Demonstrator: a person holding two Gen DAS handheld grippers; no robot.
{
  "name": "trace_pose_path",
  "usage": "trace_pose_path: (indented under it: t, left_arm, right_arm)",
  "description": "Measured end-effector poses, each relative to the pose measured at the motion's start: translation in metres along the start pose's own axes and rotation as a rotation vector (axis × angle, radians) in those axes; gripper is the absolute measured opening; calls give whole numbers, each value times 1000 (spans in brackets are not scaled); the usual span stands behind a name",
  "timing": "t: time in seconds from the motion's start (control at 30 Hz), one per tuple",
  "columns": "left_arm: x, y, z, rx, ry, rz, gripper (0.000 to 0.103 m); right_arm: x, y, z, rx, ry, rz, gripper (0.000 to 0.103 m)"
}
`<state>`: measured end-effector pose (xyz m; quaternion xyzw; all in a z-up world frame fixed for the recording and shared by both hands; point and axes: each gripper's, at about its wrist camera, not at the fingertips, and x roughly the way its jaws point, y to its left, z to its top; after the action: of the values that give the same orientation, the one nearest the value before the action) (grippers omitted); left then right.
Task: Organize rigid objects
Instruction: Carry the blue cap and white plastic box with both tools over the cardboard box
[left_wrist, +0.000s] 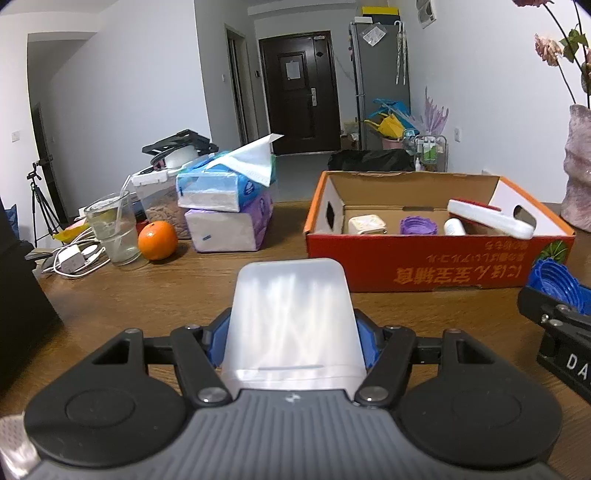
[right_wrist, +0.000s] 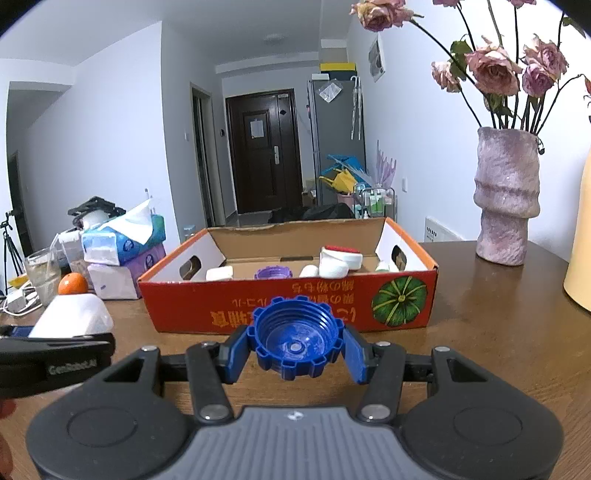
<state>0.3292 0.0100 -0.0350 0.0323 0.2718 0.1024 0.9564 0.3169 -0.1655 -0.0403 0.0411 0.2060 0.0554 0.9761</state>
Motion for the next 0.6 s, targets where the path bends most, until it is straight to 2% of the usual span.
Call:
trace_pose_path:
  t: [0.6]
  left_arm:
    - [7, -40, 26, -14, -43, -31, 67]
  right_arm:
    - [4, -21, 22, 20, -65, -18, 52]
